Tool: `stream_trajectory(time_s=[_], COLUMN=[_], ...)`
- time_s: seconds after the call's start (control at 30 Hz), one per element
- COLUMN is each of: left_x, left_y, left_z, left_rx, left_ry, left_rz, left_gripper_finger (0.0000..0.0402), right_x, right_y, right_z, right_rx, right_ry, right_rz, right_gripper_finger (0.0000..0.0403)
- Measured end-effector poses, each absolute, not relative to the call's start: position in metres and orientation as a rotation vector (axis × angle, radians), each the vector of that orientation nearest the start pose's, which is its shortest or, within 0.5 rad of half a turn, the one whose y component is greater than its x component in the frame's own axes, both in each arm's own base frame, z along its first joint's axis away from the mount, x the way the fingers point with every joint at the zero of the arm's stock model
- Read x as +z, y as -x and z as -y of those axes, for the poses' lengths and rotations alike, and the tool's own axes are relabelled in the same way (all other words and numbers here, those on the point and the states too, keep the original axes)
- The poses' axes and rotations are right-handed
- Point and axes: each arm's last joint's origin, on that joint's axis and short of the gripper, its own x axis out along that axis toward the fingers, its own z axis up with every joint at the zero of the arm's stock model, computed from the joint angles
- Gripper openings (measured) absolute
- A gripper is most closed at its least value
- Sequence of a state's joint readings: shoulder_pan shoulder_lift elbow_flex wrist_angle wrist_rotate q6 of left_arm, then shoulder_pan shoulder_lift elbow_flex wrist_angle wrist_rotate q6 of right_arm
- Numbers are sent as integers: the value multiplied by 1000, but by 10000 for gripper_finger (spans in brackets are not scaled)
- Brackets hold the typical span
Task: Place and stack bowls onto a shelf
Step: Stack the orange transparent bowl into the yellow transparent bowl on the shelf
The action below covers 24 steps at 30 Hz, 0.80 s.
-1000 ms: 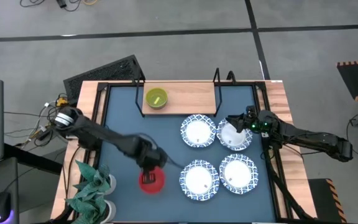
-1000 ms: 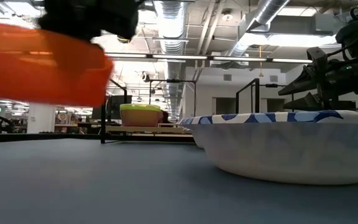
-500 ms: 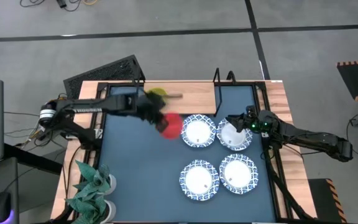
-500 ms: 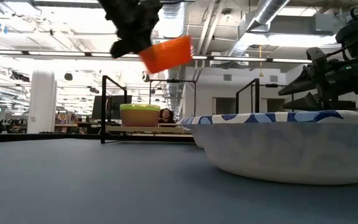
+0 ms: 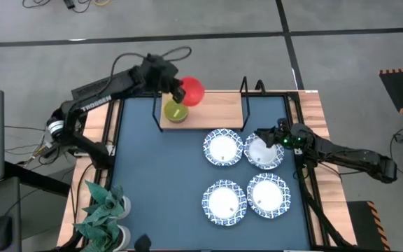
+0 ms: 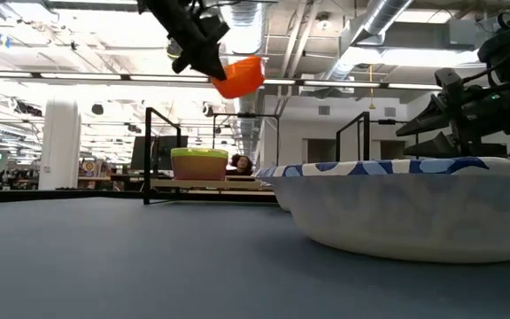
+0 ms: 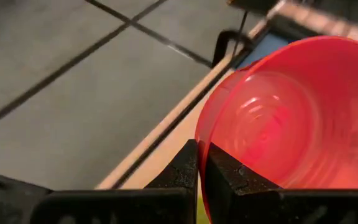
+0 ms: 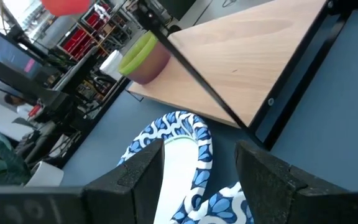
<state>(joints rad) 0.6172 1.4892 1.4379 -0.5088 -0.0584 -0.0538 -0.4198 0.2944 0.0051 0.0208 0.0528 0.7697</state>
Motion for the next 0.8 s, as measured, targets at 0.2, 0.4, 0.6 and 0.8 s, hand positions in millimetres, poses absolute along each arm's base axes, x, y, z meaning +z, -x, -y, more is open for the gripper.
stream_trajectory(time_s=[0.2, 0.4, 0.6, 0.8], left_x=[351, 340, 319, 294], left_y=[-266, -271, -275, -279], left_z=[-236, -258, -263, -270], left_rx=[605, 492, 362, 297], left_ry=[132, 99, 96, 114], left_rz=[-768, -1001, -1152, -1255], left_gripper_finger=[0, 0, 0, 0], right_x=[142, 142, 142, 142], right_y=[-101, -99, -97, -96], right_z=[50, 54, 57, 59], right_rx=[-581, -617, -648, -665], right_ry=[-802, -804, -806, -807], right_rz=[-60, -45, -31, -24], right_gripper_finger=[220, 220, 220, 220])
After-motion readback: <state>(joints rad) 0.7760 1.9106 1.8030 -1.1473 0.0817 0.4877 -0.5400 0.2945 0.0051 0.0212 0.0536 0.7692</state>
